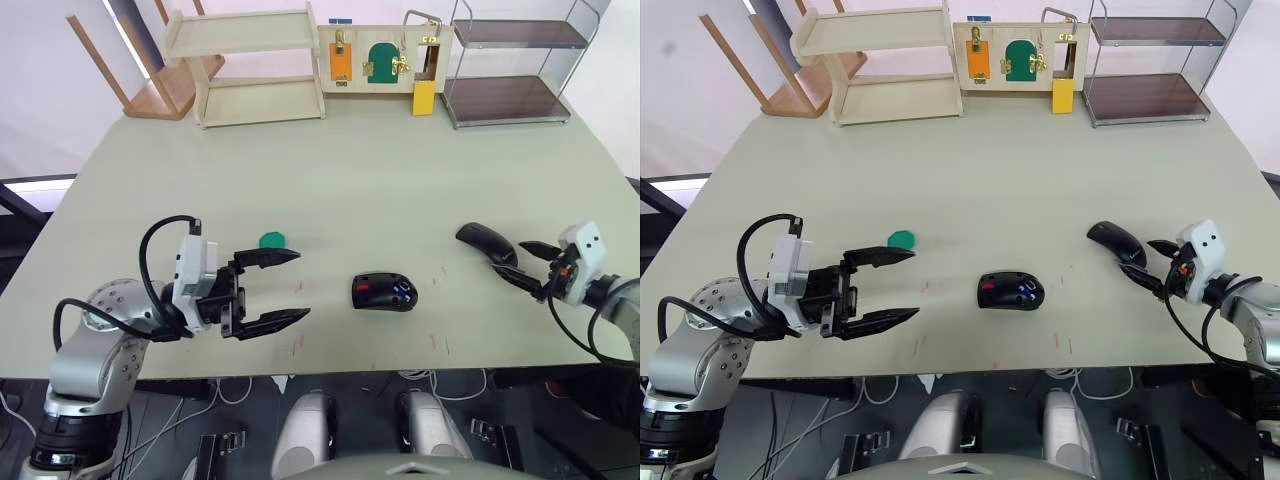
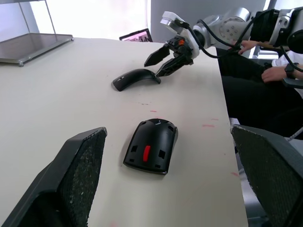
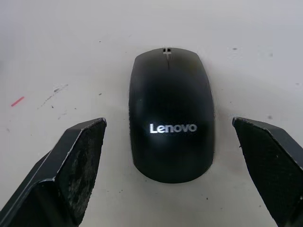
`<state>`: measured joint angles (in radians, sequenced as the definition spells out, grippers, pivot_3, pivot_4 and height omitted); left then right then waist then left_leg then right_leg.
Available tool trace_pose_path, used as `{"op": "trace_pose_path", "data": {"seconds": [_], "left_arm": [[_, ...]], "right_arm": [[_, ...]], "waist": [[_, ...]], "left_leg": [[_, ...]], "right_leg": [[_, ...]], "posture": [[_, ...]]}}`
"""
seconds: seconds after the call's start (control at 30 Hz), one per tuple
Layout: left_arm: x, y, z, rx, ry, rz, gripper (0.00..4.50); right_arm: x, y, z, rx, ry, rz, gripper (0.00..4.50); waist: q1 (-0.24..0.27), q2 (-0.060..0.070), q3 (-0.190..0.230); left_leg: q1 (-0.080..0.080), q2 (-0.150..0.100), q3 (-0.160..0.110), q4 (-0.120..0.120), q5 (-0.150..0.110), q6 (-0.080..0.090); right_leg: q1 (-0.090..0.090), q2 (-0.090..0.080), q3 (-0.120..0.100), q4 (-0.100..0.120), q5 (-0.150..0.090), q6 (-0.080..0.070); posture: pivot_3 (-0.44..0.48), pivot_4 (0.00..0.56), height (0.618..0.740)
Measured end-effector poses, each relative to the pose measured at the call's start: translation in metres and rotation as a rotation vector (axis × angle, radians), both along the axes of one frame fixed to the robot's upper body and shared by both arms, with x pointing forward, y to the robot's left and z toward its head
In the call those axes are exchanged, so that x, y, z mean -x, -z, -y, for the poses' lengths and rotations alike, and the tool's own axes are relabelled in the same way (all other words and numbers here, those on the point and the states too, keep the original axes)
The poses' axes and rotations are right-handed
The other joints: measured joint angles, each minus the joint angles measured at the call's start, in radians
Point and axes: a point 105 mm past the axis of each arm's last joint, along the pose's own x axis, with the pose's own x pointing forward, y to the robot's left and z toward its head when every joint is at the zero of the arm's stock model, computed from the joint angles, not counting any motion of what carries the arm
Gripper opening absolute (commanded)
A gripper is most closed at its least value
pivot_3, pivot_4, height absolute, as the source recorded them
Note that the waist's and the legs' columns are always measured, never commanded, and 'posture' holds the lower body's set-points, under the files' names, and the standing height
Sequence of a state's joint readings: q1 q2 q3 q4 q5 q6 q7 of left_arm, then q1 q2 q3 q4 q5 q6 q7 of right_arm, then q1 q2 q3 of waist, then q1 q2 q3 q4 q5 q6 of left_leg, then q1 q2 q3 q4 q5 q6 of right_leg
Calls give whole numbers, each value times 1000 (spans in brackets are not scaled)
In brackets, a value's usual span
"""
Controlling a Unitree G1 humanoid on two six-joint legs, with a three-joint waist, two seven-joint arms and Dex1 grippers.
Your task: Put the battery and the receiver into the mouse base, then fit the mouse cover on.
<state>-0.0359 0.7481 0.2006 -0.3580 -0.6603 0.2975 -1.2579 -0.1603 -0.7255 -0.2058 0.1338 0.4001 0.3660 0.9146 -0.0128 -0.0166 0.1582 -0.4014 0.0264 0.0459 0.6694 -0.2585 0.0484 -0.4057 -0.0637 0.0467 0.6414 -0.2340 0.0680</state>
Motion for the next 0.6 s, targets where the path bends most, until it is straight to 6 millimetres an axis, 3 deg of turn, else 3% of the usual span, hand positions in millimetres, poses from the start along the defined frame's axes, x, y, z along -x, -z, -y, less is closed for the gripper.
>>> {"op": "trace_pose_path", "data": {"seconds": [0.6], "left_arm": [[0, -2, 2, 6, 14, 12, 4466]], "right_arm": [[-11, -1, -5, 10, 15, -1, 4500]], "waist": [[0, 0, 0]], "left_leg": [[0, -1, 0, 0, 0, 0]], "right_leg": [[0, 0, 0, 0, 0, 0]], "posture": [[0, 150, 740]]}}
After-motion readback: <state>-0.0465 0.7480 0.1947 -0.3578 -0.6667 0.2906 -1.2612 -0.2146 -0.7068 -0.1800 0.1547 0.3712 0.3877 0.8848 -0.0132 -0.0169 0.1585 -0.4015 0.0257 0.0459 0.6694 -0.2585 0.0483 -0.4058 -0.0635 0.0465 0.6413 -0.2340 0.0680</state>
